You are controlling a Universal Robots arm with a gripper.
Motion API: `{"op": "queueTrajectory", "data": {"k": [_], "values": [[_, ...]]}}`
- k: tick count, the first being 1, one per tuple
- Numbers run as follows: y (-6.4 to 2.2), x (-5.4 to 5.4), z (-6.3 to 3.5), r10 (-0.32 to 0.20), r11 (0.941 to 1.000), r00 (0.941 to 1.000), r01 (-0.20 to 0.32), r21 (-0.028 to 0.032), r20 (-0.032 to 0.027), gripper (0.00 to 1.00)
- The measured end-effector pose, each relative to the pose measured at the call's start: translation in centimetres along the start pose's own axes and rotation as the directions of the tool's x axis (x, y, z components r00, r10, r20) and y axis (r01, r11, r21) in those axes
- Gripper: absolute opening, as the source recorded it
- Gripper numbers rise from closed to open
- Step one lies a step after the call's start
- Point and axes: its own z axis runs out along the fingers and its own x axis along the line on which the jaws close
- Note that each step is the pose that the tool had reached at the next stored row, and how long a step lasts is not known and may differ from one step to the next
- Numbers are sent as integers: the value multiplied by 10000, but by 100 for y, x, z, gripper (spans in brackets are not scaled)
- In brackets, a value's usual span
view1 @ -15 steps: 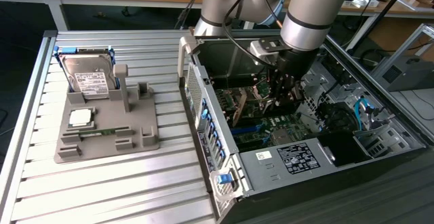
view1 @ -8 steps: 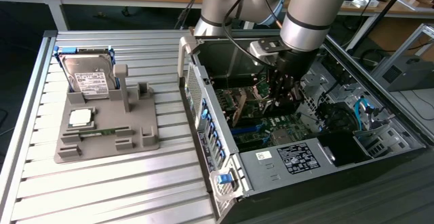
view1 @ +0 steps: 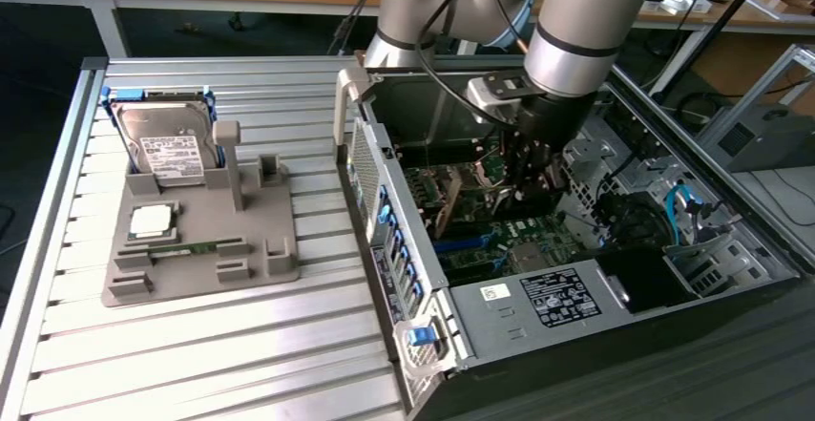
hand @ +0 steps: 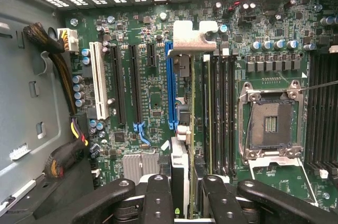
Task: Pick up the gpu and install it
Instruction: 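Insert the gpu into the slot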
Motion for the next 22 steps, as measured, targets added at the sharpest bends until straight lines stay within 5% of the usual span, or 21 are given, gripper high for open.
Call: {"op": "queueTrajectory", "data": {"k": [13, 17, 22], "values": [[85, 11, -3, -44, 10000, 10000, 44, 0, 4, 27], [106, 16, -3, -473, 9989, 9989, 473, 12, 42, 27], [218, 43, -8, -520, 9986, 9986, 520, 13, 46, 27]]}}
